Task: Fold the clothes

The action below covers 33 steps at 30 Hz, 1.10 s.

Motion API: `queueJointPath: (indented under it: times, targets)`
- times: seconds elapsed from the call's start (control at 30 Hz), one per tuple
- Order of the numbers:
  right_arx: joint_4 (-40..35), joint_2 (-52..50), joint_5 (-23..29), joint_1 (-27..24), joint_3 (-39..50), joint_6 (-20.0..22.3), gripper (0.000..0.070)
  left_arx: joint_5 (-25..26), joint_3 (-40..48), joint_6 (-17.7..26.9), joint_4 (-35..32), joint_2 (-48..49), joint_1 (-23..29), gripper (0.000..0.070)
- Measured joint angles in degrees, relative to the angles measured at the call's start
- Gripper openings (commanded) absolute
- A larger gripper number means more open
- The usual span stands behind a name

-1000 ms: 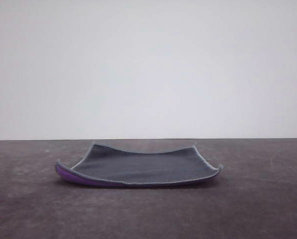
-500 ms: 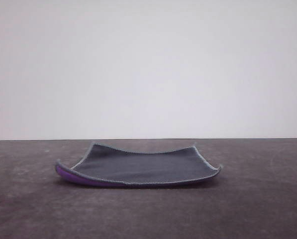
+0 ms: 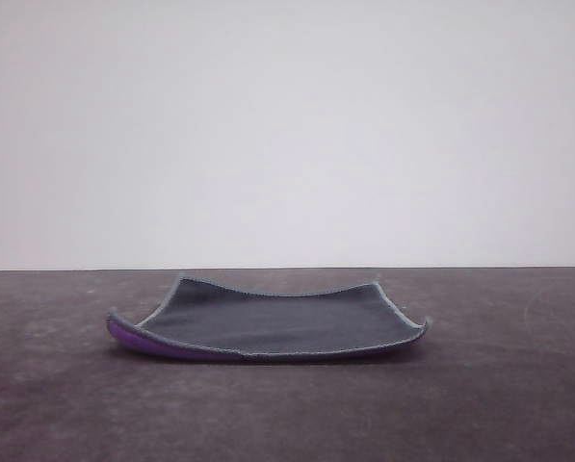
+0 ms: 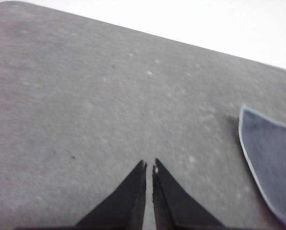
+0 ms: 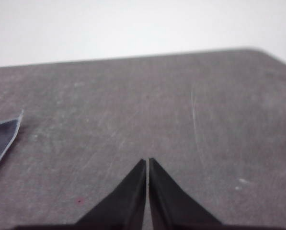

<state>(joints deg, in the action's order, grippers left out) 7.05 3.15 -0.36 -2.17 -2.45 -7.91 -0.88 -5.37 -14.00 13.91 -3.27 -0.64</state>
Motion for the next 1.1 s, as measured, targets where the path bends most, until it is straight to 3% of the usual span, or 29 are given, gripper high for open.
queueJointPath:
  times: [0.27,0.47,0.7,0.9,1.1]
  targets:
    - [0.2,16.4,-1.6,0.0,-15.6,-2.8,0.0004,-0.9,-14.4,-1.1,-5.3,-14.7,0.0,0.0015]
    - [4.6,35.4,-10.0,0.4,-32.2,-2.9,0.0004,0.0,-29.6,1.0,-3.7,-34.0,0.0,0.0015]
    - [10.2,57.0,-18.3,3.0,-48.2,-1.5,0.0004,6.6,-45.1,3.5,-0.5,-56.4,-0.7,0.0016]
    - [6.8,68.8,-24.6,5.7,-52.5,0.6,0.0004,11.0,-50.7,4.6,0.1,-68.6,-2.2,0.0016]
    - [7.0,74.7,-25.2,7.5,-52.5,1.2,0.0004,16.3,-50.9,5.4,2.2,-75.9,-3.4,0.0016]
